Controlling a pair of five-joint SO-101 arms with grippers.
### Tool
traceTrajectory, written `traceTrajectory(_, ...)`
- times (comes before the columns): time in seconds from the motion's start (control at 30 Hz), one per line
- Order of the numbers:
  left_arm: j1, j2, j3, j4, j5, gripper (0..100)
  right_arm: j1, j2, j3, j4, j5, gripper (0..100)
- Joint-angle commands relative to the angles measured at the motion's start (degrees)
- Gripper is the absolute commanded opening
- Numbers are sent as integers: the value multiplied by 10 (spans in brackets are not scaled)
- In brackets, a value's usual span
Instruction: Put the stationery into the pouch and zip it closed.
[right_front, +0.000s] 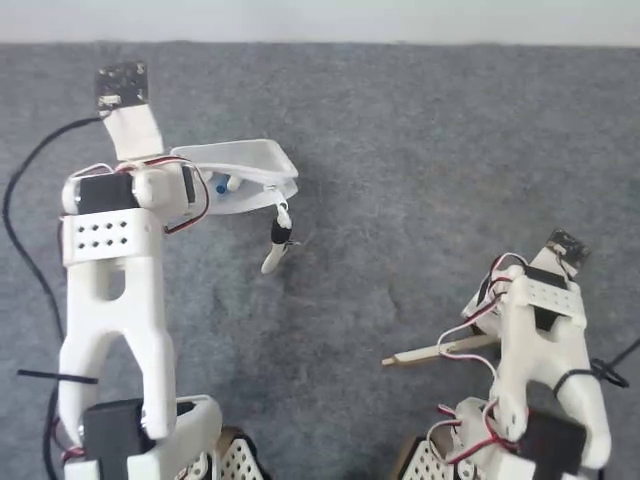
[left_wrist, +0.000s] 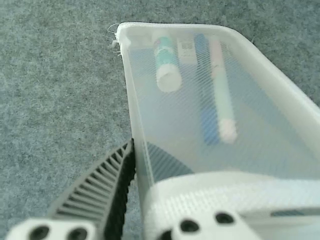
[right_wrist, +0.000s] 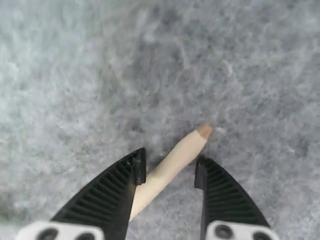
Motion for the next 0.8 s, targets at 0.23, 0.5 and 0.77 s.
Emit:
traceTrajectory(0.23, -2, -24, -1, -13, 11, 13, 9, 36, -33, -28, -1, 62)
traceTrajectory(0.5, -2, -24, -1, -14, 11, 13, -5, 28, -84, 72, 0, 6)
traceTrajectory(0.77, -3, -24, -1, -14, 11, 13, -41, 28, -168, 196, 0, 6)
